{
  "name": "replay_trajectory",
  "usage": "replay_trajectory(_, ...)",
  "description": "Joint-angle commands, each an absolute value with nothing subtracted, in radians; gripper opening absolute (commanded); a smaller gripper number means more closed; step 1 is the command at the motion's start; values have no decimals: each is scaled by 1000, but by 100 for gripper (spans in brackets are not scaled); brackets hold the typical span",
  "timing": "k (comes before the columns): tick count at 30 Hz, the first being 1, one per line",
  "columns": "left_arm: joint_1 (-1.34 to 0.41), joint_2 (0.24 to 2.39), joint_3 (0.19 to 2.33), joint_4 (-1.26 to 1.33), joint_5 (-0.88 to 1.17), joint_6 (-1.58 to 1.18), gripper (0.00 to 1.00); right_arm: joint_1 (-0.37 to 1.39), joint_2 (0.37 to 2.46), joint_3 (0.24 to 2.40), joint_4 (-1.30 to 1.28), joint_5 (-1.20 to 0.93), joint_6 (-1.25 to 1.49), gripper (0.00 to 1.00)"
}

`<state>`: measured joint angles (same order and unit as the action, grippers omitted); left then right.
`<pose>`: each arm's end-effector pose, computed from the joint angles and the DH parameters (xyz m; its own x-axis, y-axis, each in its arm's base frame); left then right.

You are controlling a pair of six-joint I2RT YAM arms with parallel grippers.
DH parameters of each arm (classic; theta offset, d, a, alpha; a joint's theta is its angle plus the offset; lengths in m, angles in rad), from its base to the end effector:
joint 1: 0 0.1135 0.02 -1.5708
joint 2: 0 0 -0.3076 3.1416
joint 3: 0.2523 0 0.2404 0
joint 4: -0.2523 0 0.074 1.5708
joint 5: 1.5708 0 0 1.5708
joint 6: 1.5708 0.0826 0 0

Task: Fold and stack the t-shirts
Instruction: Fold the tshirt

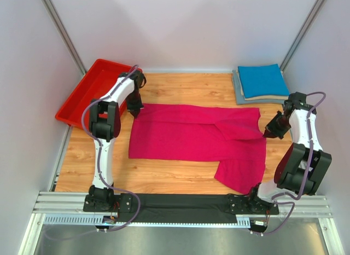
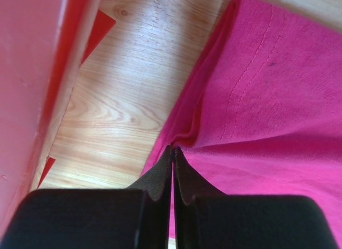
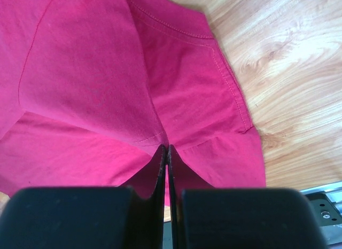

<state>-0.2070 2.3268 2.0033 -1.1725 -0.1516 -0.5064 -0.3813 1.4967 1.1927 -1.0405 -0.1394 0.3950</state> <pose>0.4747 -0.0869 0.1650 -0.9466 -0.2911 -0.1384 -0.3053 0.9475 0.0954 0.2570 -0.0907 0.2560 -0.7042 0.6929 -0.1550 0.6615 0.7196 0.2113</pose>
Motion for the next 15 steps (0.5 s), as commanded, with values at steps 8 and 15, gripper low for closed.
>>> replay_trajectory(8,-196,2345,2036,-1204,-195,-463,0,-390,1434,1166,-1057,-94,394,0)
replay_trajectory(15,-196,2342,2033,-1206,-204,-459,0,-393,1413,1175,-1074,-81,388,0)
